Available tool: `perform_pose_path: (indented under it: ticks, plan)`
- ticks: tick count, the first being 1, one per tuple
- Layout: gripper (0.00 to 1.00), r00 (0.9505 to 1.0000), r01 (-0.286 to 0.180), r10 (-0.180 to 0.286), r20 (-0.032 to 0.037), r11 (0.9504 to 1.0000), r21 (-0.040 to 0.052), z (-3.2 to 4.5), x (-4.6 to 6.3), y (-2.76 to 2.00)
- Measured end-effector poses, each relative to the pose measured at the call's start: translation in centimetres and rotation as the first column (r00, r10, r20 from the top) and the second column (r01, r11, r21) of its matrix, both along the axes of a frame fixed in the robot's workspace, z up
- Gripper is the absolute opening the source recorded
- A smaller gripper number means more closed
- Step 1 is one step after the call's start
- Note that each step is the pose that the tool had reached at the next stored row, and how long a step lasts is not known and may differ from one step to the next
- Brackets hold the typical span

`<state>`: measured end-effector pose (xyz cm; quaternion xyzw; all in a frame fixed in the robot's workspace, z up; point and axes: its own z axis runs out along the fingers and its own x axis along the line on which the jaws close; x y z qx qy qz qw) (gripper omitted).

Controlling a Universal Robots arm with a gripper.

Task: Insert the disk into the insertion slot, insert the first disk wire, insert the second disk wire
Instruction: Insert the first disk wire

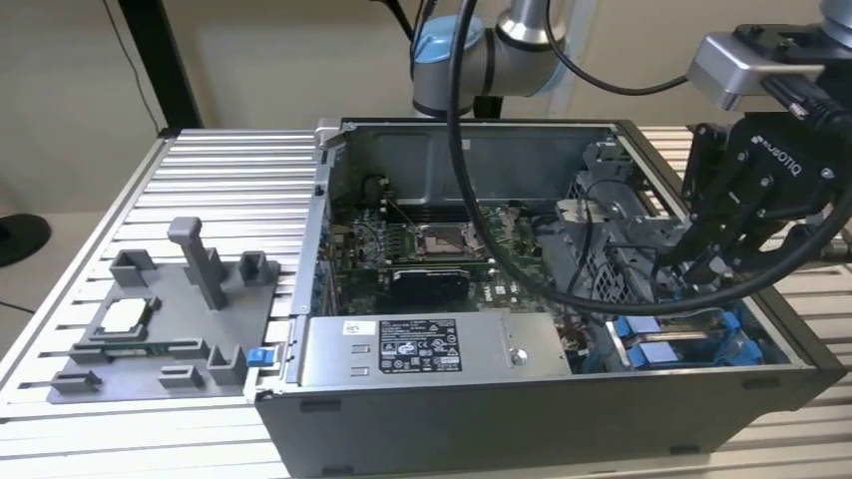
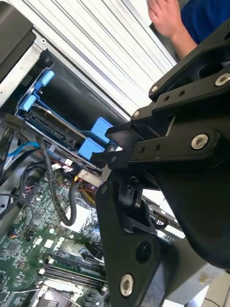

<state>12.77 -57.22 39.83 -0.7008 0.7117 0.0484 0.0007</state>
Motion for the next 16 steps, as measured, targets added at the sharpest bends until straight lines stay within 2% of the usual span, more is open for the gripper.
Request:
perform_pose_path:
  ticks: [7,14,15,16]
  plan:
    - [0.0,1.0,0.0,0.0,0.0003,1.0,0.0024,0.0,0.0,0.61]
    - [0.0,1.0,0.0,0.0,0.0003,1.0,0.0023,0.0,0.0,1.6]
    - [1.0,1.0,0.0,0.0,0.0003,1.0,0.0024,-0.01,0.0,1.76]
    - [1.0,1.0,0.0,0.0,0.0006,1.0,0.0023,-0.03,0.0,1.95]
